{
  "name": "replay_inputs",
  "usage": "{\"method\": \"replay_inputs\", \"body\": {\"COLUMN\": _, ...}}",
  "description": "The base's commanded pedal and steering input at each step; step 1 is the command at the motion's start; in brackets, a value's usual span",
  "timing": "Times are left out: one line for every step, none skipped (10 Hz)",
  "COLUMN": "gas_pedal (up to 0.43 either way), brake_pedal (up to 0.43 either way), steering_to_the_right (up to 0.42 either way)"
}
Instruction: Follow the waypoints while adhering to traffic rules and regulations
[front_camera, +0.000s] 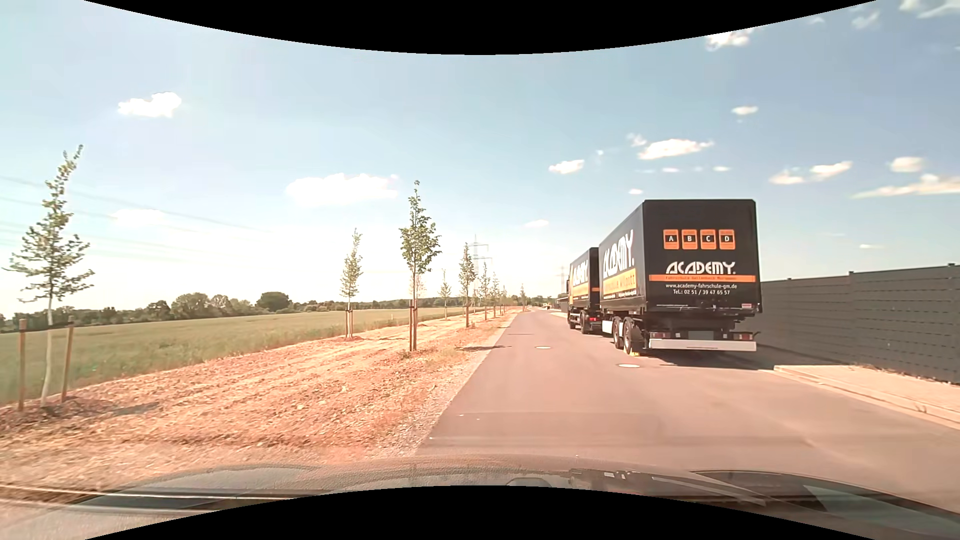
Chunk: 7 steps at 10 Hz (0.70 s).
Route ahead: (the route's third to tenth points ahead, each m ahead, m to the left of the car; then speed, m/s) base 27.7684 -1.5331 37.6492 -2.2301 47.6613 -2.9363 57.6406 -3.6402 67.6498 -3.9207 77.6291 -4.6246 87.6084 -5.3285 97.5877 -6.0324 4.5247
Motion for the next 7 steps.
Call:
{"method": "replay_inputs", "body": {"gas_pedal": 0.228, "brake_pedal": 0.0, "steering_to_the_right": 0.125}}
{"method": "replay_inputs", "body": {"gas_pedal": 0.228, "brake_pedal": 0.0, "steering_to_the_right": 0.107}}
{"method": "replay_inputs", "body": {"gas_pedal": 0.228, "brake_pedal": 0.0, "steering_to_the_right": 0.096}}
{"method": "replay_inputs", "body": {"gas_pedal": 0.228, "brake_pedal": 0.0, "steering_to_the_right": 0.084}}
{"method": "replay_inputs", "body": {"gas_pedal": 0.228, "brake_pedal": 0.0, "steering_to_the_right": 0.077}}
{"method": "replay_inputs", "body": {"gas_pedal": 0.228, "brake_pedal": 0.0, "steering_to_the_right": 0.068}}
{"method": "replay_inputs", "body": {"gas_pedal": 0.228, "brake_pedal": 0.0, "steering_to_the_right": 0.054}}
